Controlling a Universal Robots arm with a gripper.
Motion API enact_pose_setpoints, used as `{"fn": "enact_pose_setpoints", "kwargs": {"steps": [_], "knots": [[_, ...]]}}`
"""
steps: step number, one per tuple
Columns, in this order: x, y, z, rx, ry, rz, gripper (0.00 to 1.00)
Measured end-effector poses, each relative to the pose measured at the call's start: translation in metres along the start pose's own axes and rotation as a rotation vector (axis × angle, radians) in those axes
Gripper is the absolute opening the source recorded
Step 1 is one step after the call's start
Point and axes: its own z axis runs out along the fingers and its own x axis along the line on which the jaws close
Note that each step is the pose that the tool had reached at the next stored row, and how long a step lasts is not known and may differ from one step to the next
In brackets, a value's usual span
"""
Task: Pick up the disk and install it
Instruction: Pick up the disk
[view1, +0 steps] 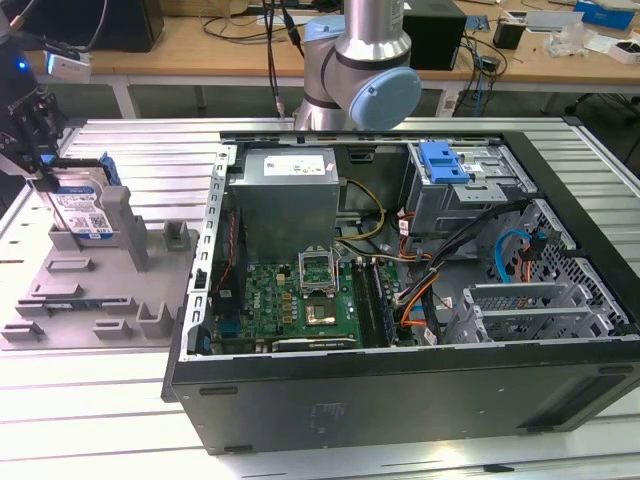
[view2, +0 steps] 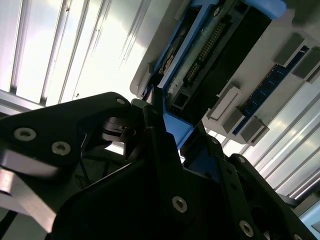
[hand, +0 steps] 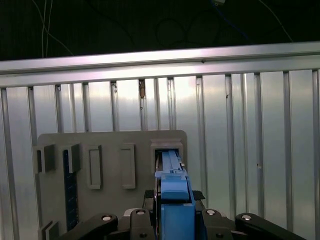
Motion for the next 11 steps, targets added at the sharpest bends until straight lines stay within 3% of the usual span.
{"fn": "enact_pose_setpoints", "kwargs": {"steps": [8,11], "knots": [[0.0001,0.0,0.0,0.0,0.0,0.0,0.37],[0.0003,-0.0001,-0.0051,0.0005,-0.0004,-0.013,0.37]]}}
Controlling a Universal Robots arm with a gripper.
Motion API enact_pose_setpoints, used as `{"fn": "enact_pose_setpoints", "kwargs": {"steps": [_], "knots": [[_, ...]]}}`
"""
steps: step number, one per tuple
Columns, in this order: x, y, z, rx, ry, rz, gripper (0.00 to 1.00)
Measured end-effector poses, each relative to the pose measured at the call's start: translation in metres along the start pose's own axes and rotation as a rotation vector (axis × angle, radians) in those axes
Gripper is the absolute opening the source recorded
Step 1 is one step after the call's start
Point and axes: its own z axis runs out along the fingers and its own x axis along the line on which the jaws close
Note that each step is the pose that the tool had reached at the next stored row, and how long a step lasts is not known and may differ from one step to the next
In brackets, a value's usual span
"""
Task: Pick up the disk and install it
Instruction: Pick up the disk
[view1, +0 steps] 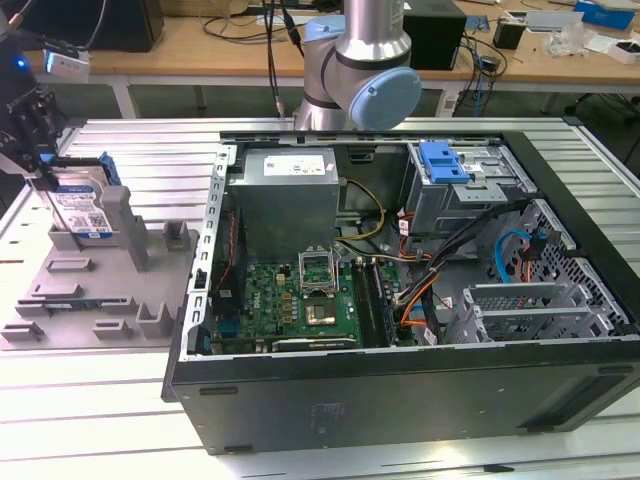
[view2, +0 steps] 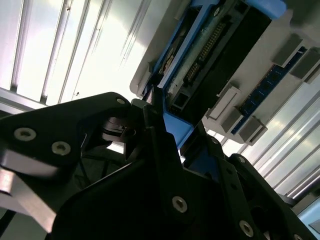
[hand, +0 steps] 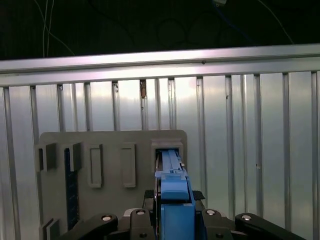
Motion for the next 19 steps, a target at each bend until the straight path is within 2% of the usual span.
{"fn": "enact_pose_setpoints", "kwargs": {"steps": [3,9,12,19], "knots": [[0.0002,-0.0001,-0.0046,0.0004,-0.0001,-0.011,0.37],[0.0007,-0.0005,-0.0188,0.0016,-0.0007,-0.036,0.37],[0.0011,-0.0008,-0.0305,0.0031,-0.0007,-0.04,0.37],[0.0018,-0.0013,-0.0497,0.0052,-0.0009,-0.041,0.37]]}}
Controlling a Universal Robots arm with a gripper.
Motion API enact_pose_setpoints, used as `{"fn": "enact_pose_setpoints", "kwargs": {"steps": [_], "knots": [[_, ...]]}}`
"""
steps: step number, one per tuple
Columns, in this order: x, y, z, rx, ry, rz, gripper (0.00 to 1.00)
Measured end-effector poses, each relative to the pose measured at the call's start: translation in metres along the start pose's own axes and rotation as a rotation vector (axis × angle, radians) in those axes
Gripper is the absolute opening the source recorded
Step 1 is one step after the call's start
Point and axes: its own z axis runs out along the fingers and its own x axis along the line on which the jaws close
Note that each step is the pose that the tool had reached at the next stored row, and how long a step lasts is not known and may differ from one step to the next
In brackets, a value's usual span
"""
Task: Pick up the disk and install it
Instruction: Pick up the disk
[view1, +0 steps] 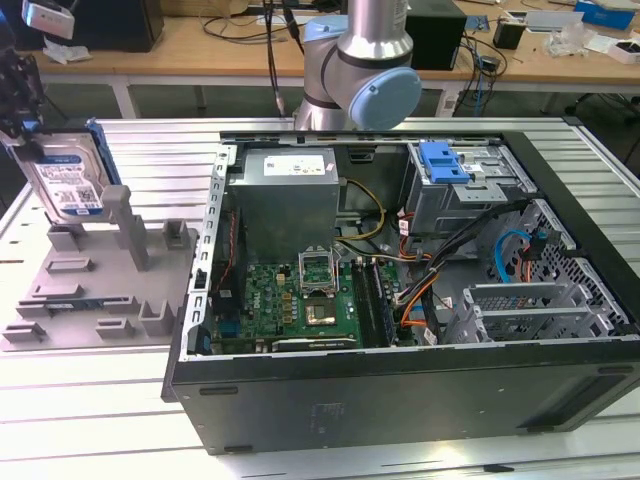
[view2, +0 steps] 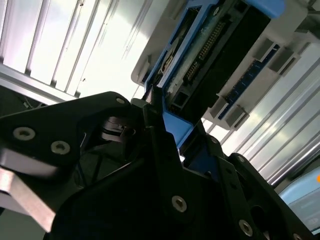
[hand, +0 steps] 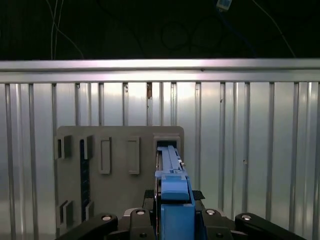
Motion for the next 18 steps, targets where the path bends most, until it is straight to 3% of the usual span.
{"fn": "enact_pose_setpoints", "kwargs": {"steps": [2,5,11,13,18], "knots": [[0.0003,-0.0003,-0.0083,0.0005,0.0,0.0,0.37],[0.0011,-0.0009,-0.0279,0.0016,-0.0001,-0.002,0.37],[0.002,-0.0016,-0.0525,0.0027,-0.0001,-0.004,0.37],[0.003,-0.0024,-0.0779,0.004,-0.0001,-0.005,0.37],[0.0047,-0.0038,-0.1234,0.0071,-0.0003,-0.007,0.37]]}}
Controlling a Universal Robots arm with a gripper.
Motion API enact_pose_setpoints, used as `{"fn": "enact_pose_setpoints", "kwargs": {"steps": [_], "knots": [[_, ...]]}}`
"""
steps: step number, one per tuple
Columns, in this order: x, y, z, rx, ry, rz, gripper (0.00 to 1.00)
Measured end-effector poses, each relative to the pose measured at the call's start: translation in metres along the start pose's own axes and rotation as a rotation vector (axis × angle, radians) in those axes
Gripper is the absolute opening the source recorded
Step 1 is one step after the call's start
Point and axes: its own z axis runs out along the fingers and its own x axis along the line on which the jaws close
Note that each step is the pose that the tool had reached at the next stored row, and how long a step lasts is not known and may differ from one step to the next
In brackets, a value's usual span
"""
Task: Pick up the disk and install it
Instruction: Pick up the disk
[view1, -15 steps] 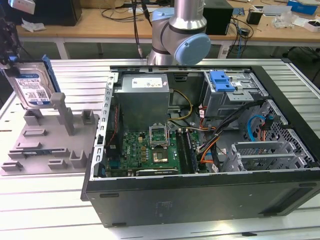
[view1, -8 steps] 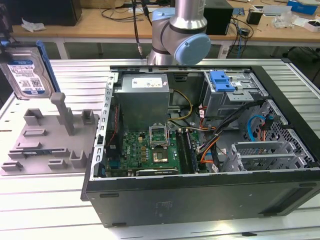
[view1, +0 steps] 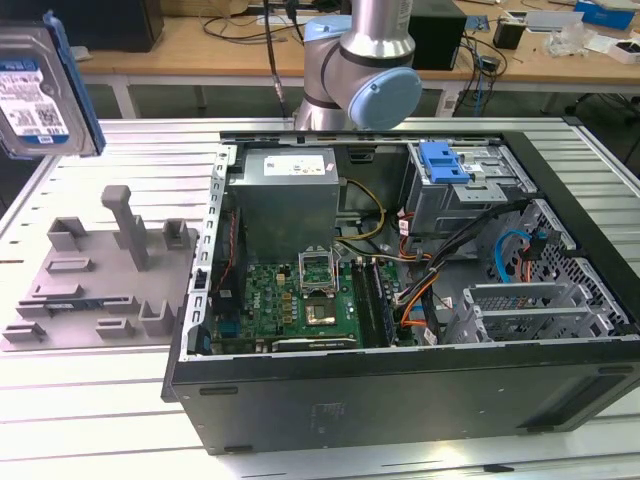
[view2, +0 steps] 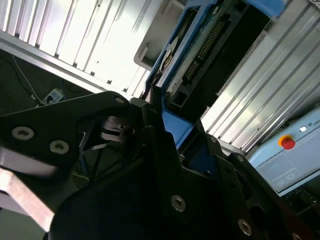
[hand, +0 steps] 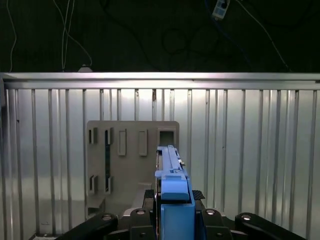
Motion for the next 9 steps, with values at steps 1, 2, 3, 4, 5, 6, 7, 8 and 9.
{"fn": "enact_pose_setpoints", "kwargs": {"steps": [1,2,3,4,5,6,7,8,9], "knots": [[0.0007,-0.0006,-0.0157,0.0007,0.0001,-0.001,0.37],[0.0013,-0.0011,-0.0269,0.0015,0.0,-0.001,0.37],[0.0015,-0.0012,-0.0299,0.0018,0.0001,-0.001,0.37],[0.0016,-0.0012,-0.0314,0.002,0.0001,-0.001,0.37],[0.0016,-0.0013,-0.0318,0.0024,0.0,-0.001,0.37],[0.0016,-0.0013,-0.0317,0.0025,0.0,-0.001,0.37],[0.0016,-0.0013,-0.0317,0.0026,0.0,-0.001,0.37],[0.0016,-0.0013,-0.0317,0.0025,0.0,-0.001,0.37],[0.0016,-0.0013,-0.0318,0.0024,0.0,-0.001,0.37]]}}
